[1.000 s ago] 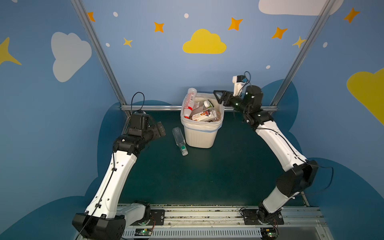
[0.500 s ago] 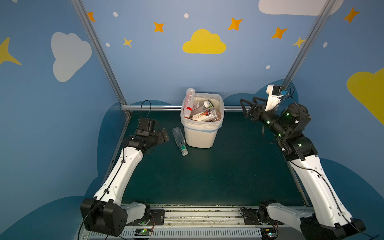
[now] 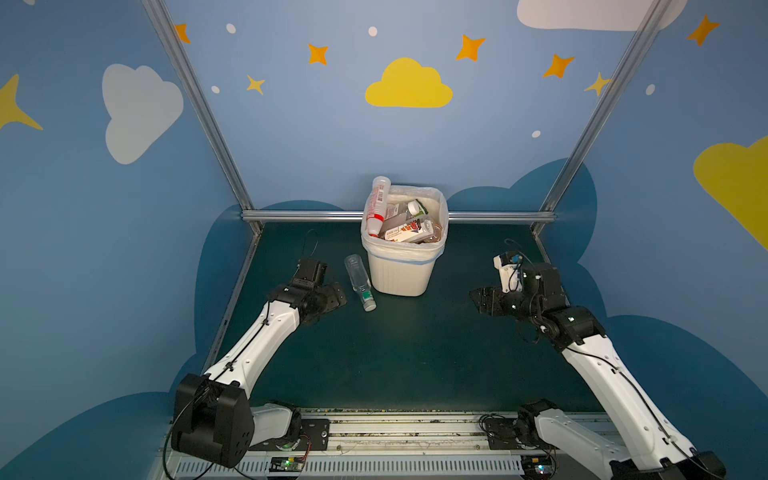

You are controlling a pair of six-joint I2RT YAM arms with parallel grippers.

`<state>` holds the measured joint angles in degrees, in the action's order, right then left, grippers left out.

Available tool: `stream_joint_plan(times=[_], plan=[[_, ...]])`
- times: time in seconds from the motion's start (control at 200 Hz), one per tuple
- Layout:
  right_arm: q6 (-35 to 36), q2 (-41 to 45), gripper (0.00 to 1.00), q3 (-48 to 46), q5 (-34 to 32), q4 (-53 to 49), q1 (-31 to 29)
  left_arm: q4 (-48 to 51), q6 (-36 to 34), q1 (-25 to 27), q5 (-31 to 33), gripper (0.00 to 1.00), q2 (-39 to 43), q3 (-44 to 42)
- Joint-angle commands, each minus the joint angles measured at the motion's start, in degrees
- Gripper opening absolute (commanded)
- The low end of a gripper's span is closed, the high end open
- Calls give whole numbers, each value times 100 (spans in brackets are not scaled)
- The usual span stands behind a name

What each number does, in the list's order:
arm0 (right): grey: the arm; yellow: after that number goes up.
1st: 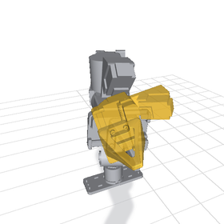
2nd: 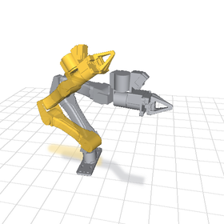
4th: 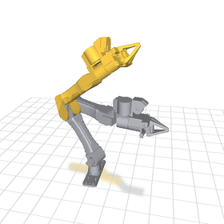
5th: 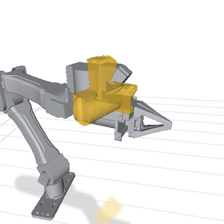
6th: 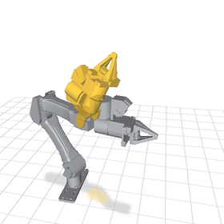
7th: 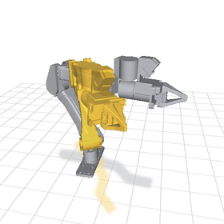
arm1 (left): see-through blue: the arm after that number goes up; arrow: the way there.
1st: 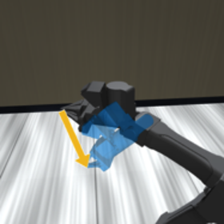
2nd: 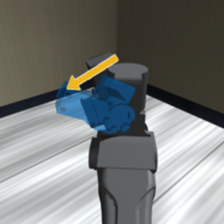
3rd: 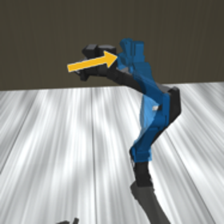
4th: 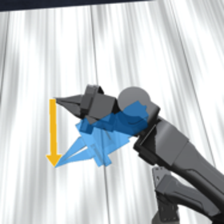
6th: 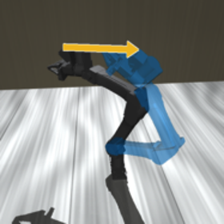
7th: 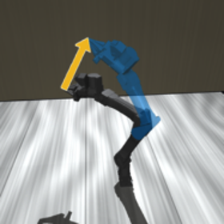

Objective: Throw the plastic bottles in the bin
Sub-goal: 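Drop the red-cap bottle into the bin and withdraw the right gripper, then lower the left gripper onto the green-label water bottle and close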

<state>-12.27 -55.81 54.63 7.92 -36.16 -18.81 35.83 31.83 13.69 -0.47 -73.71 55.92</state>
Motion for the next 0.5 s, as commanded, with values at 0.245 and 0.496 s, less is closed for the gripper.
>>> stream_joint_plan(times=[0.245,0.496], plan=[[-337,-305,83,-320,491,-42,9,-185,95,15,170,93,-1112,940],[-311,-500,83,-346,612,22,-9,-361,93,19,47,94,-2139,1609]])
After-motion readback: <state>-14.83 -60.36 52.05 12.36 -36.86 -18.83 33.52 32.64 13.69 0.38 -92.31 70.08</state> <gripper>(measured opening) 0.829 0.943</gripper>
